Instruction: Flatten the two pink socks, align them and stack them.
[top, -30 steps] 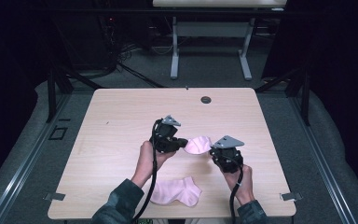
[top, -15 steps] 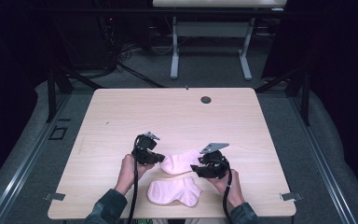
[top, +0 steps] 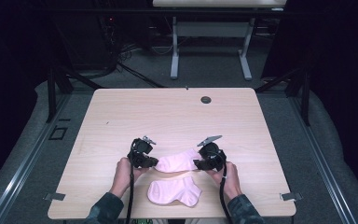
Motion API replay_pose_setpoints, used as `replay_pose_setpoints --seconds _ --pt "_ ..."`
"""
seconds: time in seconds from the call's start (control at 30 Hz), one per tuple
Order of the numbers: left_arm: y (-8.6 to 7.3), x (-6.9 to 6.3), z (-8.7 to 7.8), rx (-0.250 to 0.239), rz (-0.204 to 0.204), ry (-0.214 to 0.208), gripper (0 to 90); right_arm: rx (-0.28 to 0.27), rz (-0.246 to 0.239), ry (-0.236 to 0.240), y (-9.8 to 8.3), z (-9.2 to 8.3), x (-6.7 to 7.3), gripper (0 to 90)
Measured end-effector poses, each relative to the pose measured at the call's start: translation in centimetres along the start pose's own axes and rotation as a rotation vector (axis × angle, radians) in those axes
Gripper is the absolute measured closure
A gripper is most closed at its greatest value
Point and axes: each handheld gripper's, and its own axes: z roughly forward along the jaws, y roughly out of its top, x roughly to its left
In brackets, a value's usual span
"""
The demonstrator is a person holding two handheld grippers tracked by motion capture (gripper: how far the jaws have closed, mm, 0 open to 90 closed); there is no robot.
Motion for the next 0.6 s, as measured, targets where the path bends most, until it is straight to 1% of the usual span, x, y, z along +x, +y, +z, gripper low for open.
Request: replay_pose_setpoints --seconds 0.03,0.1,0.13,0.17,0.2,0.23,0.27,0.3,0.33,0.37,0.4,0.47,0.5,0.53,0.57,0.6 --pt "0.0 0.1 0.0 0.003 0.009 0.009 85.8 0.005 -0.006 0.000 0.0 0.0 0.0 55.0" --pt "-0.1 0.3 0.1 0.009 0.003 0.011 84.7 0.018 -0.017 -0.004 0.1 0.0 -0.1 56.7" --pt "-0.1 0.4 0.2 0.019 -0.004 0.018 81.9 0.014 -0.015 0.000 0.1 0.1 -0.1 58.9" --pt "-0.1 0.5 0.2 0.027 -0.011 0.036 76.8 0.010 -0.014 0.004 0.1 0.2 -0.2 59.3" --pt "-0.1 0.5 0.2 0.027 -0.024 0.034 71.8 0.008 -0.014 -0.003 0.1 0.3 -0.2 59.5" --pt "-0.2 0.6 0.1 0.018 -0.035 0.037 66.1 0.025 -0.030 -0.004 0.2 0.3 -0.3 59.4" --pt "-0.3 0.5 -0.1 0.007 -0.043 0.047 60.2 0.023 -0.029 -0.007 0.3 0.3 -0.3 58.9" --pt "-0.4 0.5 -0.4 -0.011 -0.051 0.052 56.4 0.023 -0.029 -0.007 0.4 0.3 -0.3 58.6" --pt "-0.5 0.5 -0.6 -0.023 -0.060 0.051 53.3 0.009 -0.021 -0.005 0.5 0.3 -0.4 57.6" --pt "-0.6 0.4 -0.9 -0.032 -0.066 0.058 50.6 -0.007 -0.013 -0.001 0.6 0.4 -0.5 57.0" --pt "-0.7 0.3 -1.0 -0.033 -0.069 0.061 49.4 0.009 -0.022 -0.001 0.9 0.1 -0.7 56.9" --pt "-0.8 0.3 -1.2 -0.028 -0.075 0.064 49.5 0.010 -0.030 -0.011 1.4 0.0 -0.9 56.7" --pt "-0.7 0.2 -1.1 -0.018 -0.071 0.062 51.3 0.001 -0.025 -0.006 1.5 0.1 -0.9 56.8" --pt "-0.7 0.1 -1.0 -0.016 -0.077 0.063 52.6 0.018 -0.041 -0.004 1.7 0.1 -1.0 56.8" --pt "-0.8 0.1 -0.9 -0.014 -0.078 0.066 54.1 0.025 -0.048 0.004 1.8 0.4 -0.9 56.9" --pt "-0.8 0.0 -0.8 -0.008 -0.076 0.068 56.4 0.042 -0.059 -0.005 2.0 0.5 -0.9 57.2"
